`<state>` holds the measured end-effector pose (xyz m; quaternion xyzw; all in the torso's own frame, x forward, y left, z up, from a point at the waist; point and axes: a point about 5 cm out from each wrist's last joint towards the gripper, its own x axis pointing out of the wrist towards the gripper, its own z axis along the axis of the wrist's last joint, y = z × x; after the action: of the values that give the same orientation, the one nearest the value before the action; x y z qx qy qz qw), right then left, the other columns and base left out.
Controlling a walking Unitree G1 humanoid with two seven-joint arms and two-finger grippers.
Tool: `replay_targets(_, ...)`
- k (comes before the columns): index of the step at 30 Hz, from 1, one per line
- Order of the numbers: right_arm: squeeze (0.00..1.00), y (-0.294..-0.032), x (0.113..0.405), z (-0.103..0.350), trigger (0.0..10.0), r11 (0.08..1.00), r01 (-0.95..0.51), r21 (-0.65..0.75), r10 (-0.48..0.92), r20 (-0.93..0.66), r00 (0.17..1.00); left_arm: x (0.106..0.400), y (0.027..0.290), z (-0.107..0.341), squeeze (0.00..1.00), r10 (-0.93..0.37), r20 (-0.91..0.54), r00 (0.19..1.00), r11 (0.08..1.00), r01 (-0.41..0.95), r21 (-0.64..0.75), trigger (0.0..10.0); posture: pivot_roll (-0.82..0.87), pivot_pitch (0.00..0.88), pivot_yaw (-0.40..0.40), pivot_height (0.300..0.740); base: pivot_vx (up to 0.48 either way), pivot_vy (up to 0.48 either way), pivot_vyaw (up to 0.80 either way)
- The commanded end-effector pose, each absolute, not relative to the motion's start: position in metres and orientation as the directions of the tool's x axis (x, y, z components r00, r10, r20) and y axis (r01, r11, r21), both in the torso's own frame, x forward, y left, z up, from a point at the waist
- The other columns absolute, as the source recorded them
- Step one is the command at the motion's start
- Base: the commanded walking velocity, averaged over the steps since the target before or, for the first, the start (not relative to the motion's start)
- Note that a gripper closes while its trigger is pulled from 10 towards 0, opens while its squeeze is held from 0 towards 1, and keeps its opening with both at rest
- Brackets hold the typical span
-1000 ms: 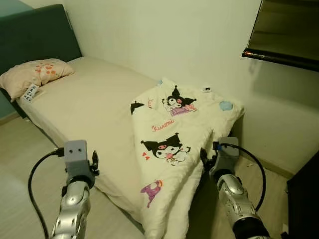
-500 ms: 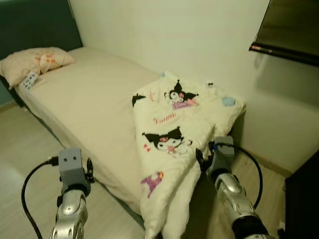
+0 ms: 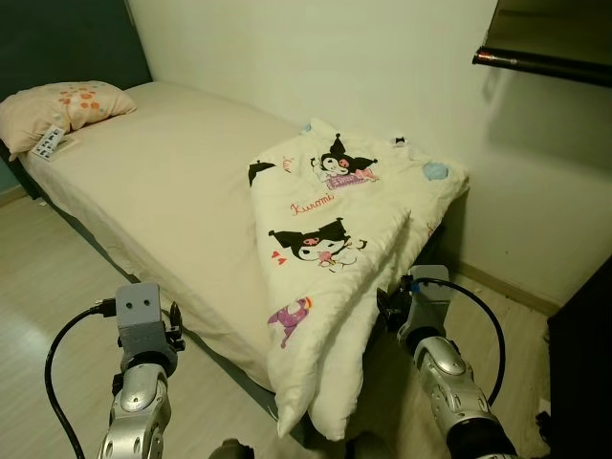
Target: Clean up the room
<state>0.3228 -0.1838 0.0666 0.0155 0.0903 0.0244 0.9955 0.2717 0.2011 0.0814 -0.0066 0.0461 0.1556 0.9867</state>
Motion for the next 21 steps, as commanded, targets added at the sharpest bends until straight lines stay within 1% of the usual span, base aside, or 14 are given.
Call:
replay_targets(1,0.0,-0.1819,0.3206,0.0639,10.0,0.998,-0.047,0.048,0.056,-0.192,0.98,0.2698,0.2009,0.0793,0.0,0.304,-0.108,0.946,0.952,-0.306,0.005,10.0,-0.06,0.092,0.027,0.621,0.0,0.0,0.0)
replay_targets(14,0.0,-0.1816,0.3207,0.0648,10.0,0.998,-0.043,0.053,0.052,-0.185,0.981,0.2701,0.2002,0.0793,0.0,0.293,-0.114,0.949,0.956,-0.294,0.005,10.0,-0.06,0.094,0.036,0.617,0.0,0.0,0.0)
replay_targets(21,0.0,-0.1813,0.3222,0.0684,10.0,0.997,-0.048,0.062,0.058,-0.174,0.983,0.2701,0.2,0.0792,0.0,0.291,-0.117,0.949,0.956,-0.293,0.004,10.0,-0.06,0.102,0.033,0.597,0.0,0.0,0.0)
